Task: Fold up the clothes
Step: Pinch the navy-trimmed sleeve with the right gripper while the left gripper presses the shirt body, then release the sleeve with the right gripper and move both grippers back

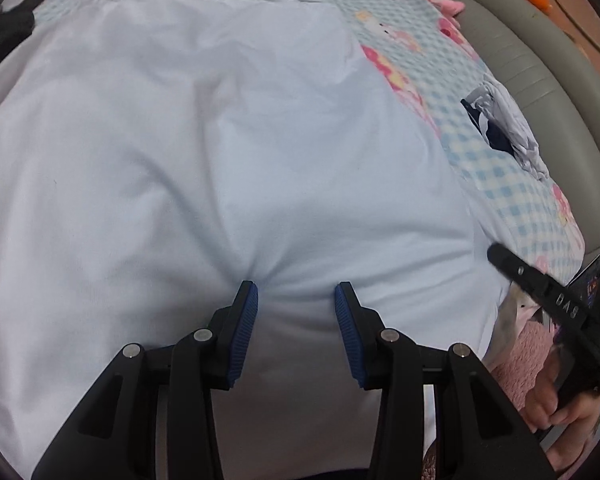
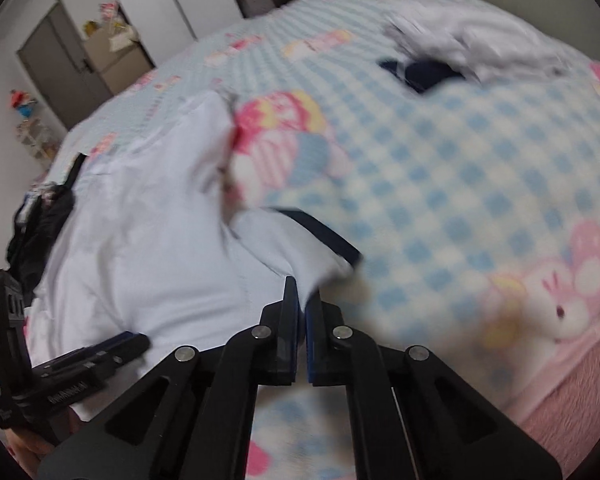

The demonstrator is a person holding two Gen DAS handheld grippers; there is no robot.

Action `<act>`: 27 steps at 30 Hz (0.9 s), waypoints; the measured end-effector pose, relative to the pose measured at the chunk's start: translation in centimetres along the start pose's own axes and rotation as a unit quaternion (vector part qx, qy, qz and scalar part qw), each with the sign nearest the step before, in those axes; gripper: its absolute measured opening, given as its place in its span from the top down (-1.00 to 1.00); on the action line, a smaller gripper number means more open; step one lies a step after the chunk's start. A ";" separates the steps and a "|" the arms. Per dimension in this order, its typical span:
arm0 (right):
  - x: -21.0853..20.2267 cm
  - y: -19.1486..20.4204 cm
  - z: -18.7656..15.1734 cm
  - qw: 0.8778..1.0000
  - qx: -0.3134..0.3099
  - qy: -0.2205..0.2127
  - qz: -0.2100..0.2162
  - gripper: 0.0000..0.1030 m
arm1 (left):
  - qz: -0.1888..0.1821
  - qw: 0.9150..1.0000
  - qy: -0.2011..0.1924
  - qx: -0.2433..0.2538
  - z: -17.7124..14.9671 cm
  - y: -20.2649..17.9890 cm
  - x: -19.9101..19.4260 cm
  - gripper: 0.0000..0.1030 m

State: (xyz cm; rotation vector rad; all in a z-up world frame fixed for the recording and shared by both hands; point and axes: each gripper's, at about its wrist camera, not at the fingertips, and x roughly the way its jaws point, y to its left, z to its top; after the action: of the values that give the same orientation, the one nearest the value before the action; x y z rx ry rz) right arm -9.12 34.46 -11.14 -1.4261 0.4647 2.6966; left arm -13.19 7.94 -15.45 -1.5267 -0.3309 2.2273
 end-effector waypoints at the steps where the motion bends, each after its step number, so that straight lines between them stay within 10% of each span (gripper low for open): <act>1: 0.1 0.1 -0.2 1.000 0.000 0.001 -0.004 0.98 | -0.004 1.000 -0.003 -0.003 0.0 0.1 -0.3 0.18; 9: -5.5 7.2 1.1 0.987 -0.111 -0.092 0.068 0.96 | -0.026 0.998 -0.038 -0.040 0.3 1.6 -3.2 0.17; 15: 0.7 13.4 -2.0 0.967 -0.210 0.060 0.132 0.56 | -0.023 0.995 -0.057 -0.075 -0.1 4.4 -4.9 0.17; 22: -2.3 9.0 -1.9 0.974 -0.124 0.035 0.185 0.26 | -0.081 0.994 -0.065 -0.019 0.4 2.3 -5.0 0.17; 27: -5.0 4.2 -0.1 0.997 -0.023 -0.023 0.076 0.23 | -0.097 0.992 -0.051 0.060 1.3 -2.7 -4.0 0.17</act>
State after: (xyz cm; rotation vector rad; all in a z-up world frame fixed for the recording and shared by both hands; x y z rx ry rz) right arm -6.94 30.90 -6.10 -1.3914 0.5318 2.8699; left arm -12.62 8.47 -10.51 -1.2650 -0.3535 2.1368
